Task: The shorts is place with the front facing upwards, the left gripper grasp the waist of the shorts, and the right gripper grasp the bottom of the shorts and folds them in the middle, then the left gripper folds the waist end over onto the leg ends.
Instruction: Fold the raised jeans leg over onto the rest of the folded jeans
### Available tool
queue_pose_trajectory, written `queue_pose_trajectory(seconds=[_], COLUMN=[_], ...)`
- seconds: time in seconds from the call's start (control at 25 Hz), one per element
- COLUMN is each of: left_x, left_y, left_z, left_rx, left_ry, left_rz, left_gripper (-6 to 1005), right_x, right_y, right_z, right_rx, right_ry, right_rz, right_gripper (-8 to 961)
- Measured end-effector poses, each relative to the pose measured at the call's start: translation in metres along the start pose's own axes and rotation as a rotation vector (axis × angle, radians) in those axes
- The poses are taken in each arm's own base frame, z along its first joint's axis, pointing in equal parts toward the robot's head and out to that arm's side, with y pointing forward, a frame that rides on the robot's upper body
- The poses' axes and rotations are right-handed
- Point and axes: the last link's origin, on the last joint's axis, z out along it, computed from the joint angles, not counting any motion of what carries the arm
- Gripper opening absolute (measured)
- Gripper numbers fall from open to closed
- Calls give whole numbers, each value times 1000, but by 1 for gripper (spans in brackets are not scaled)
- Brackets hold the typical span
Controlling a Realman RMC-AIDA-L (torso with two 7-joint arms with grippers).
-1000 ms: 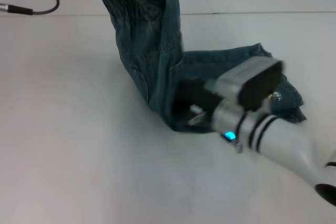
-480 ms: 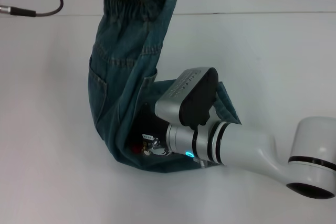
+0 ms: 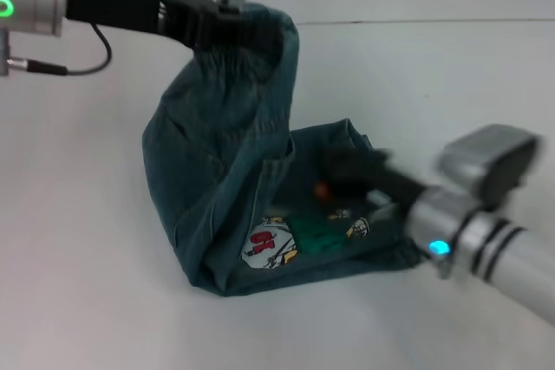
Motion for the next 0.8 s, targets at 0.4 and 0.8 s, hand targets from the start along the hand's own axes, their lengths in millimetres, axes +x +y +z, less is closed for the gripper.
queue_pose_trajectory(seconds=[0.4, 0.8], left_x=[-19, -40], left_y=[9, 14], left_z=[63, 119], left_rx=[-73, -60], left_ry=[-57, -177], left_rz=[20, 44], left_gripper=[81, 175], right_x=[-40, -50], right_y=[-66, -86], right_z=[-67, -93], right_rx=[247, 318], right_ry=[-469, -607], right_rz=[211, 286], right_gripper=[39, 48])
